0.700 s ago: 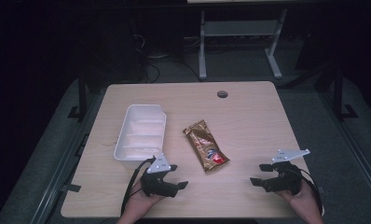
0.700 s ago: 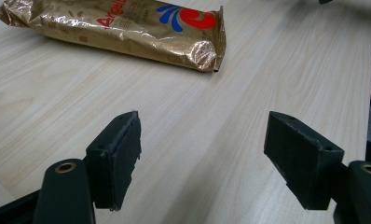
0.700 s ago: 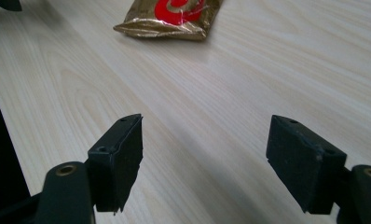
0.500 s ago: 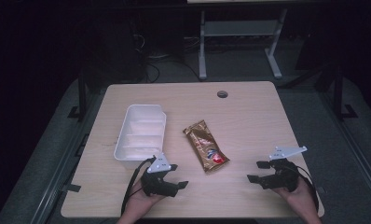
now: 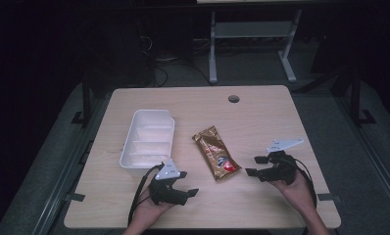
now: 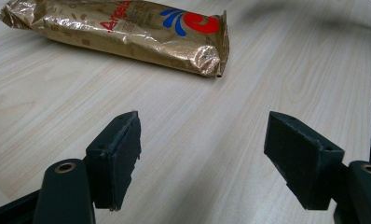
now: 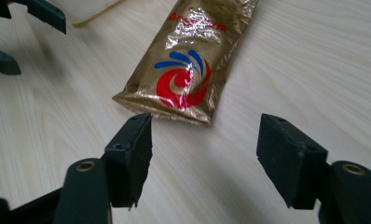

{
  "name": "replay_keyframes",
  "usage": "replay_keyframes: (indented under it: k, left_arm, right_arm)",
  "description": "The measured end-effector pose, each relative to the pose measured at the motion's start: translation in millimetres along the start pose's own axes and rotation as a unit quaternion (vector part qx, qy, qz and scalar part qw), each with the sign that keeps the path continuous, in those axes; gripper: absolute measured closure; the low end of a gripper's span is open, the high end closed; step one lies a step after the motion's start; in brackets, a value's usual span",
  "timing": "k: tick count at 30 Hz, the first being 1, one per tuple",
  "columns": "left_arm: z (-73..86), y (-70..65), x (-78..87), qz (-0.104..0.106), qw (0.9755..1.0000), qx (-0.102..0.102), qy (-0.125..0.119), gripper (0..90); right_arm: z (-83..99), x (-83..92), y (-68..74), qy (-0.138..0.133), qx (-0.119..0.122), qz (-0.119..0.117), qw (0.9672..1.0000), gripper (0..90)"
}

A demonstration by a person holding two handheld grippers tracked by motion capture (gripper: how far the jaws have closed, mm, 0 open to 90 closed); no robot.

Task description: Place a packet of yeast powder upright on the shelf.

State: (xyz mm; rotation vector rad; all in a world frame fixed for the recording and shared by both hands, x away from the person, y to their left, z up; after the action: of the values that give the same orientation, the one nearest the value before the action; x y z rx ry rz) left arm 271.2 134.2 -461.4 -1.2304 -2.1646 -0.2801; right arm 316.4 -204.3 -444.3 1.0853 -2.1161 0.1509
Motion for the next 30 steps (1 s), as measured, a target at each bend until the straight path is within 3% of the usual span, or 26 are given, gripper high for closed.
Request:
replay_keyframes:
  k: [9,14,19,22,26,30]
  left_arm:
    - [-4.9,3.7,-1.6,-0.003,0.9999,0.009,-0.005,26.5]
    - [-12.2,6.9,-3.8,-0.006,0.9998,0.016,-0.011,26.5]
    - [-22.0,11.2,-7.4,-0.02,0.9994,0.024,-0.014,26.5]
    - [-29.8,16.3,-11.3,-0.033,0.9985,0.039,-0.021,26.5]
    - [-43.1,23.3,-20.6,-0.04,0.9967,0.064,-0.03,26.5]
    - [-58.4,32.6,-33.7,-0.054,0.9955,0.073,-0.029,25.9]
  right_arm:
    - [-21.4,-16.0,-0.1,0.004,0.01,-0.002,0.9999,52.6]
    - [-32.4,-28.3,0.2,0.003,0.007,-0.015,0.9999,60.9]
    - [-41.8,-46.8,2.7,0.023,0.009,-0.031,0.9992,71.3]
    - [-43.7,-62.1,8.8,0.046,0.02,-0.039,0.998,80.6]
    - [-40.4,-69.3,13.0,0.067,0.033,-0.039,0.9964,83.8]
    - [-38.4,-72.7,15.1,0.074,0.037,-0.039,0.9958,84.0]
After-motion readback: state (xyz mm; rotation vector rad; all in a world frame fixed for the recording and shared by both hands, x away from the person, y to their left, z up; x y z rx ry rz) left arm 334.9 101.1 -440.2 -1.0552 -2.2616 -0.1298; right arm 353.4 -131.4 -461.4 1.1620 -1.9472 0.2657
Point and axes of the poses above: each handheld gripper's, and its own axes: x roughly backward along the jaws, z roughly out of its underside, y roughly to its left, the point moved 2 cm from there along -x, roughly forward along the jaws, and after that the axes turned 1 degree about -z, right-handed, at the moved point
